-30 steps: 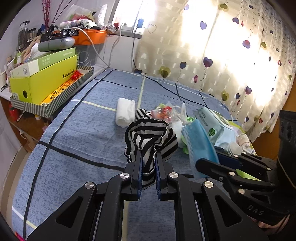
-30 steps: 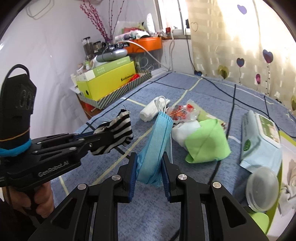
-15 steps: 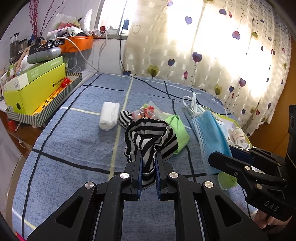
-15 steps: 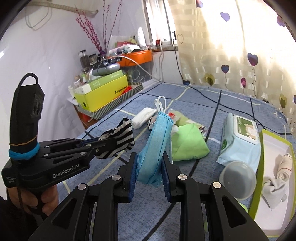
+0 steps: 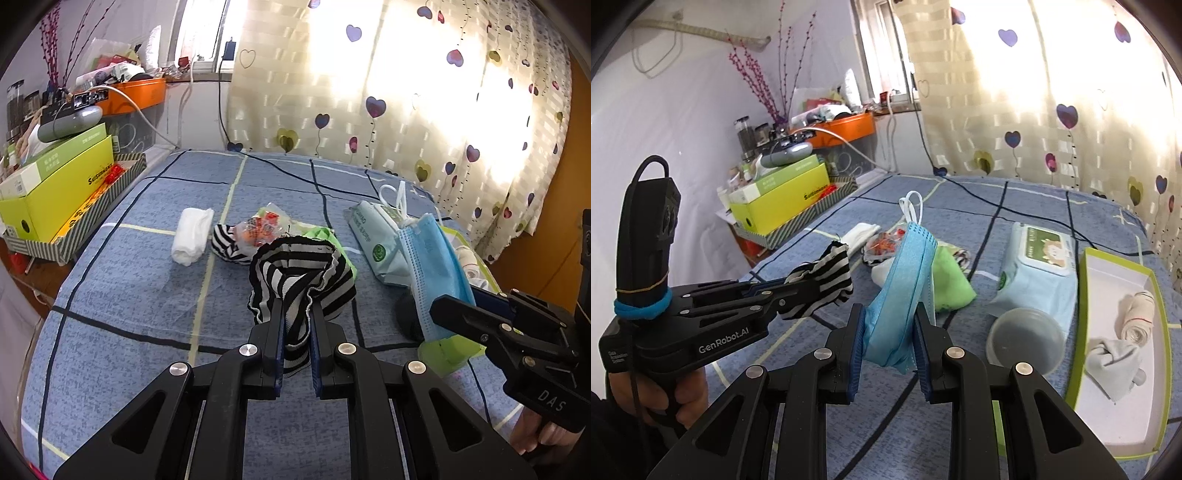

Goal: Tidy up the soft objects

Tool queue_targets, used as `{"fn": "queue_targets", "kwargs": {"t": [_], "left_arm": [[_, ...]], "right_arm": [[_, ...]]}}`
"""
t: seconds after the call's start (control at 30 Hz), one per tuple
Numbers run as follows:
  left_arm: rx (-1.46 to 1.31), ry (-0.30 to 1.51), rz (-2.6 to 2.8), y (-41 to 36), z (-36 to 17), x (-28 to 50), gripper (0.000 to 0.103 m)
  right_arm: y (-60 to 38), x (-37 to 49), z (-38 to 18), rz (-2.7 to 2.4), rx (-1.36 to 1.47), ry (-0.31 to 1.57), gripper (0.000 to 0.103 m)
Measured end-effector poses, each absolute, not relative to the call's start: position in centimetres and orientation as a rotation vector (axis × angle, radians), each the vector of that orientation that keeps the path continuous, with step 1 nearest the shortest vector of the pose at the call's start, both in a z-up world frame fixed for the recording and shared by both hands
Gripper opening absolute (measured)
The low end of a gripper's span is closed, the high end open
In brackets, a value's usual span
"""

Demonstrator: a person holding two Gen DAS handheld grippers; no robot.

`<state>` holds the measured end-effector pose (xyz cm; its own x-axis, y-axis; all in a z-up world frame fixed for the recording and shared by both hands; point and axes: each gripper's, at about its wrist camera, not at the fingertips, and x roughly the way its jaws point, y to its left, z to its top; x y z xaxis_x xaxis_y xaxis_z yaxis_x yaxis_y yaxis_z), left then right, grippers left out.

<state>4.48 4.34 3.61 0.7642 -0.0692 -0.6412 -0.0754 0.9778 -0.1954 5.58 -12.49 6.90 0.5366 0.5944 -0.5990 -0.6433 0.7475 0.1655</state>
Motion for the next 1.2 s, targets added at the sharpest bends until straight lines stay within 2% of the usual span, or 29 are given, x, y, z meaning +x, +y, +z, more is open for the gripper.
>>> {"fn": "queue_targets", "kwargs": {"t": [1.2], "left_arm": [[-0.13,0.675,-0.194,-5.3,5.9,7.1,0.012]], "right_arm": [[-22.0,5.6,7.8,0.564,0.007,0.637,0.023]]}}
